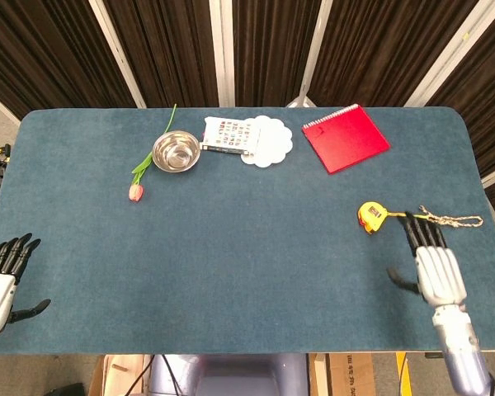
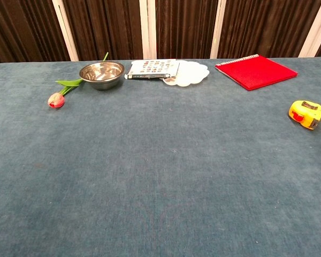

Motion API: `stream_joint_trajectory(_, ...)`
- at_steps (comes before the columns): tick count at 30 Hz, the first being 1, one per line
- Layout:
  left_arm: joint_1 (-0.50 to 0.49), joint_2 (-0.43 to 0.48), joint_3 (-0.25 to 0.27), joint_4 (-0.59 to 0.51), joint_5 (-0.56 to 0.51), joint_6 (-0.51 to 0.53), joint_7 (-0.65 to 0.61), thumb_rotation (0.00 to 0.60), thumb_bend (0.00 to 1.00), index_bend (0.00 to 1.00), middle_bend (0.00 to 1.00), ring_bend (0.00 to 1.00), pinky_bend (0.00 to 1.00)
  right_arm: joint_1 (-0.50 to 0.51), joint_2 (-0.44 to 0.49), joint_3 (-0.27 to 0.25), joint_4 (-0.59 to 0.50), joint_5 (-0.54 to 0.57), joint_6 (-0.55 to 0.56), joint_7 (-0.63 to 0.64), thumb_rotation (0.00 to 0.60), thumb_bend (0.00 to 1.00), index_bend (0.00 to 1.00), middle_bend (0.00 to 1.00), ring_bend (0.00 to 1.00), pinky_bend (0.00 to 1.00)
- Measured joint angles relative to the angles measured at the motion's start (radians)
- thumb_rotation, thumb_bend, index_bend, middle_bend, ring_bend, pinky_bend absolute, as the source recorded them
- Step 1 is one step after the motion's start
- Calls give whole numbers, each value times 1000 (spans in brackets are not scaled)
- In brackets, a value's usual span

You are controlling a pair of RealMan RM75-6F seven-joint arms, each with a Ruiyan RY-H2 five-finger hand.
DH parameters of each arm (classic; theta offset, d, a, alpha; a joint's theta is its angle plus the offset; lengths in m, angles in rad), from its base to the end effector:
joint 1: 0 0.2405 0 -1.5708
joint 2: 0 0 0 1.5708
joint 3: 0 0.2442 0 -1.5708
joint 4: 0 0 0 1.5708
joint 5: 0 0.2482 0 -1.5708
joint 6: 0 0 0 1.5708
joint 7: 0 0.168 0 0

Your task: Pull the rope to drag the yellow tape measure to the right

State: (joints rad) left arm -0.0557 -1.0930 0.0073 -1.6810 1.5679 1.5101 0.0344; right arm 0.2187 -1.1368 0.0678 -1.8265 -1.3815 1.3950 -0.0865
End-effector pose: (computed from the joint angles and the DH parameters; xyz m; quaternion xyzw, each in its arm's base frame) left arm -0.3010 0.1828 0.1108 -0.6135 -0.3933 -0.3855 0.5660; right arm -0.2502 -0.2408 0.0861 0.5874 -0.4412 0.4243 0.5294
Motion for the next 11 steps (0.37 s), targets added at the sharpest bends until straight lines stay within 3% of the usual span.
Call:
stream_joint_trajectory(6, -1, -4, 2, 7, 8, 1, 6, 600, 0, 0, 0, 0, 0, -82, -5, -82, 17, -124, 99, 14, 600, 308, 0, 0, 0, 0)
stream_joint_trajectory(11, 1, -8, 2, 11, 10, 7, 9, 600, 0, 0, 0, 0, 0, -116, -24, -92, 62, -146, 140, 26, 600, 309, 0, 0, 0, 0)
